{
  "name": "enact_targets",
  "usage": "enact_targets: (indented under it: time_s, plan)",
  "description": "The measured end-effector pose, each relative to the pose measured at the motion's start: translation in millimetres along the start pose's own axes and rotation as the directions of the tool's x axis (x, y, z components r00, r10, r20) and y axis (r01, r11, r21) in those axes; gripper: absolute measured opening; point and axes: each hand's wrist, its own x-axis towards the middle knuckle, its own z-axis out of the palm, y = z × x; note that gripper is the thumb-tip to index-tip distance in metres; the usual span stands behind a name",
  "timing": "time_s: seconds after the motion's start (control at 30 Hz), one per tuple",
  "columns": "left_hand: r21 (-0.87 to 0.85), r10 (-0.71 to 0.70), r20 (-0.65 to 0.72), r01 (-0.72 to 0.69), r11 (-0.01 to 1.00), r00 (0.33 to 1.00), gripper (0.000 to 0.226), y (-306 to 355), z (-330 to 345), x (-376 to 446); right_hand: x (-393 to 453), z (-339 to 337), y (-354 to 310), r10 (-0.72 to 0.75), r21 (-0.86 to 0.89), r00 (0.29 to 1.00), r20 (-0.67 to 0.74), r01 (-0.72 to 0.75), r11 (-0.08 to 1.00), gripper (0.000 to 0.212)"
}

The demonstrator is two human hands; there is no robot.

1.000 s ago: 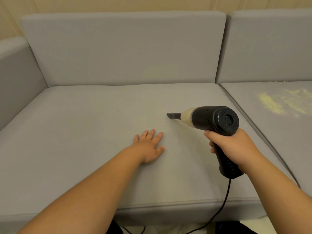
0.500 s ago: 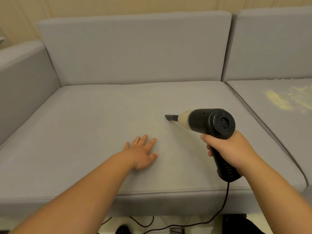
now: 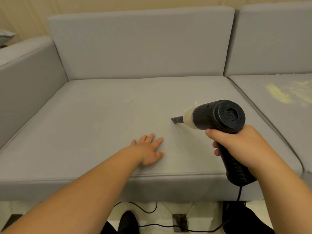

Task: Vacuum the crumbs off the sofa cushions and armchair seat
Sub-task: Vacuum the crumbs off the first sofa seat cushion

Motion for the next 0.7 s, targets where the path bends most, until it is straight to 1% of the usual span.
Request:
enact_targets:
  time_s: [0.23,0.37,0.6,0.7]
  plan:
    - [0.01,-0.005,-0.003,0.005,1.0,1.0,0.071,-5,3,-1,-7,-2,2,-0.021,-0.043,0.999,0.045,0.023,0.999,0.021]
    - [0.002,-0.025,-0.01,0.025,1.0,1.0,0.072,-8,1,-1,-6,1,5,-0.043,-0.038,0.997,0.069,0.046,0.998,0.019]
    - [-0.03,-0.04,-0.007,0.04,0.999,0.999,0.07,-7,-1,-5,-1,36,9,-0.078,-0.017,0.99,0.118,0.08,0.997,0.02]
    - [-0.03,-0.036,-0.004,0.035,0.999,0.999,0.07,-8,-1,-6,2,47,9,-0.083,-0.015,0.99,0.114,0.085,0.996,0.021]
